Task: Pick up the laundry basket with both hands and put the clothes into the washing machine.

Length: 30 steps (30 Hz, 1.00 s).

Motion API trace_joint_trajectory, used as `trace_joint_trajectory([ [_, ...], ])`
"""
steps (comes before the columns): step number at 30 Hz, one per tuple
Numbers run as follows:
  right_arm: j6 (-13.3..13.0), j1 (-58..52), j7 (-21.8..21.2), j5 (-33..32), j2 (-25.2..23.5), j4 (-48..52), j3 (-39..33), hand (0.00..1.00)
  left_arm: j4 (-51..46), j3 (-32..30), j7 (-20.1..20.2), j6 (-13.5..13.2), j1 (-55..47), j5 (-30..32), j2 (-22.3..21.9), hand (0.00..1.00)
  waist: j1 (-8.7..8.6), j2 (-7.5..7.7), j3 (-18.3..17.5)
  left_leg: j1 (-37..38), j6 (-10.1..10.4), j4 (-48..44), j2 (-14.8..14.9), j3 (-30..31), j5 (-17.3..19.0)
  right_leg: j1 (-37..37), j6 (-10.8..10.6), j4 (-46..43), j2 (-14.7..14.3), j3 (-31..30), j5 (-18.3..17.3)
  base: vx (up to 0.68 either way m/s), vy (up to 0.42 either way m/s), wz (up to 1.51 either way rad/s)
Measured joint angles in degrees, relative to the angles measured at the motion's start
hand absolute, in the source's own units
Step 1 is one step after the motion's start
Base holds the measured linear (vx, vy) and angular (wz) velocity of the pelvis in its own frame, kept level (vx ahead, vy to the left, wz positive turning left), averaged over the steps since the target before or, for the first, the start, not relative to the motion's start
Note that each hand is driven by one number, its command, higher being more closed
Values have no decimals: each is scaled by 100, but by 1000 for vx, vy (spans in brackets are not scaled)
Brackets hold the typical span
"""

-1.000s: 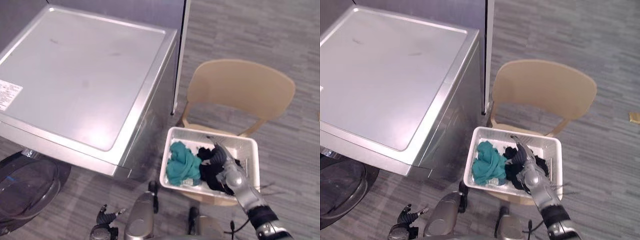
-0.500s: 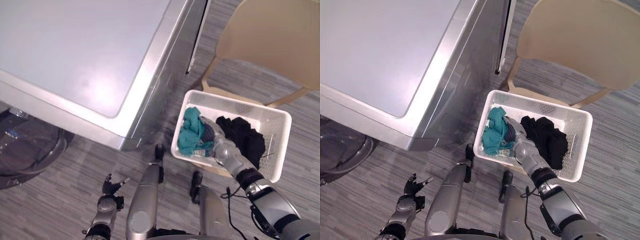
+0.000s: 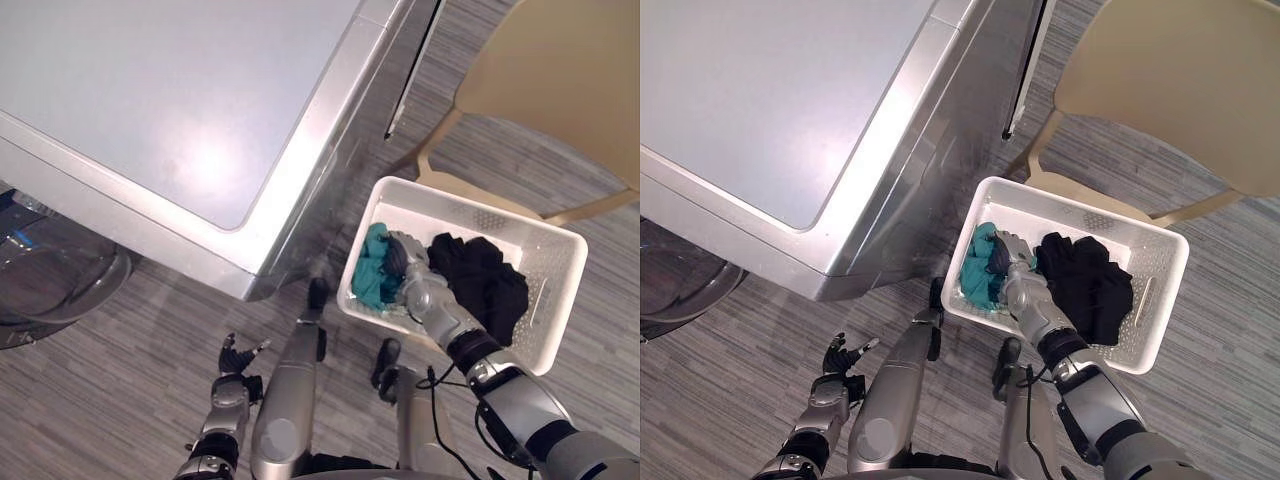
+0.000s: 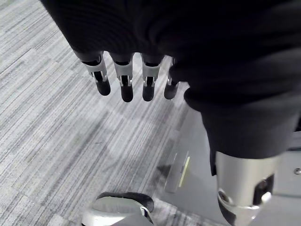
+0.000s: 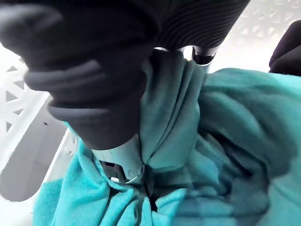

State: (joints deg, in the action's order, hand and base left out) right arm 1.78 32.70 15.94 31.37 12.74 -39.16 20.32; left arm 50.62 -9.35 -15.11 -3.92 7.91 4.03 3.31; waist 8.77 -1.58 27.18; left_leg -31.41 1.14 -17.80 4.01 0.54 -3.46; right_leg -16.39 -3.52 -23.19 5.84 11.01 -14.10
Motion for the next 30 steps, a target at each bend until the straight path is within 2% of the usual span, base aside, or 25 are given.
trace_joint_trajectory([
  [7, -68, -1042, 51, -737, -147, 1964, -971, 100, -28, 98, 13, 113, -110, 1, 231, 0, -167, 238, 77, 576, 4, 132, 52, -76, 9, 679, 20, 487, -90, -72, 150, 11, -15, -5],
  [10, -201, -1641, 61, -1001, -323, 2802, -1285, 100, -72, 103, 32, 140, -333, 4, 303, 0, -199, 361, -4, 915, 6, 208, 72, -200, 54, 993, 10, 708, -97, -193, 215, 9, -1, -19],
  [14, -359, -2216, 8, -1477, -589, 3418, -1549, 100, -71, 87, 141, 246, -714, 9, 438, 0, -340, 561, -299, 1170, 9, 302, 153, -428, 70, 1129, 19, 942, -171, -474, 375, -21, 5, -29],
  [17, -463, -2356, -47, -1826, -707, 3741, -1631, 100, -75, 51, 148, 250, -746, 4, 455, 0, -361, 565, -328, 1201, 9, 267, 259, -599, 71, 1143, 10, 1029, -282, -690, 546, -57, 32, -48],
  [20, -576, -2581, -164, -2119, -829, 3880, -1634, 100, -275, 4, 159, 253, -789, -4, 455, 0, -486, 534, -352, 1148, -17, 11, 409, -573, 198, 1105, -10, 771, -301, -738, 554, -120, 21, -7],
  [21, -581, -2740, -242, -2284, -878, 3969, -1649, 100, -346, -87, 179, 240, -791, -4, 412, 0, -476, 522, -412, 1126, -127, 28, 454, -585, 212, 945, -42, 142, -294, -765, 257, -130, -30, 33],
  [22, -600, -2968, -281, -2428, -951, 4179, -1638, 100, -527, -223, 189, 238, -794, -4, 350, 0, -472, 518, -458, 1113, -160, 23, 412, -511, 187, 808, -67, -927, -237, -792, -64, -122, -32, 48],
  [23, -623, -3121, -318, -2496, -993, 4303, -1636, 100, -594, -257, 189, 241, -808, -4, 339, 0, -464, 525, -514, 1106, -152, 31, 349, -440, 191, 835, -151, -1365, -175, -800, -188, -104, -56, 78],
  [25, -789, -3499, -396, -2665, -1081, 4586, -1561, 100, -1081, -262, 185, 236, -1127, -29, 228, 0, -370, 521, -888, 913, -126, 34, 152, -263, 164, 1157, -390, -2015, -112, -1063, -404, -124, -167, 85],
  [26, -810, -3529, -394, -2678, -1094, 4647, -1562, 100, -1263, -259, 160, 229, -1253, -102, 151, 0, -281, 501, -975, 873, -82, 48, 113, -244, 115, 1369, -353, -1812, -116, -1115, -452, -147, -219, 55],
  [27, -812, -3524, -393, -2684, -1092, 4662, -1562, 100, -1363, -251, 138, 223, -1349, -129, 81, 0, -220, 446, -1057, 819, -47, 81, 107, -210, 23, 1485, -287, -1522, -151, -1116, -647, -208, -243, 28],
  [28, -814, -3505, -379, -2705, -1086, 4688, -1571, 100, -1605, -223, 129, 219, -1568, -189, -111, 0, -103, 319, -1212, 711, -19, 242, 151, -139, -250, 1604, -17, -1041, -297, -1044, -924, -323, -287, 28],
  [29, -820, -3497, -375, -2811, -1068, 4741, -1577, 100, -1969, -99, 126, 196, -1895, -349, -328, 0, -37, 87, -1390, 558, -56, 516, 200, 20, -599, 1613, 146, -673, -459, -829, -1156, -341, -267, 35],
  [30, -826, -3498, -375, -2889, -1024, 4742, -1580, 100, -2117, 1, 127, 199, -2005, -391, -414, 0, -44, -8, -1433, 511, -66, 660, 194, 107, -653, 1603, 226, -578, -537, -729, -1215, -294, -208, 62],
])
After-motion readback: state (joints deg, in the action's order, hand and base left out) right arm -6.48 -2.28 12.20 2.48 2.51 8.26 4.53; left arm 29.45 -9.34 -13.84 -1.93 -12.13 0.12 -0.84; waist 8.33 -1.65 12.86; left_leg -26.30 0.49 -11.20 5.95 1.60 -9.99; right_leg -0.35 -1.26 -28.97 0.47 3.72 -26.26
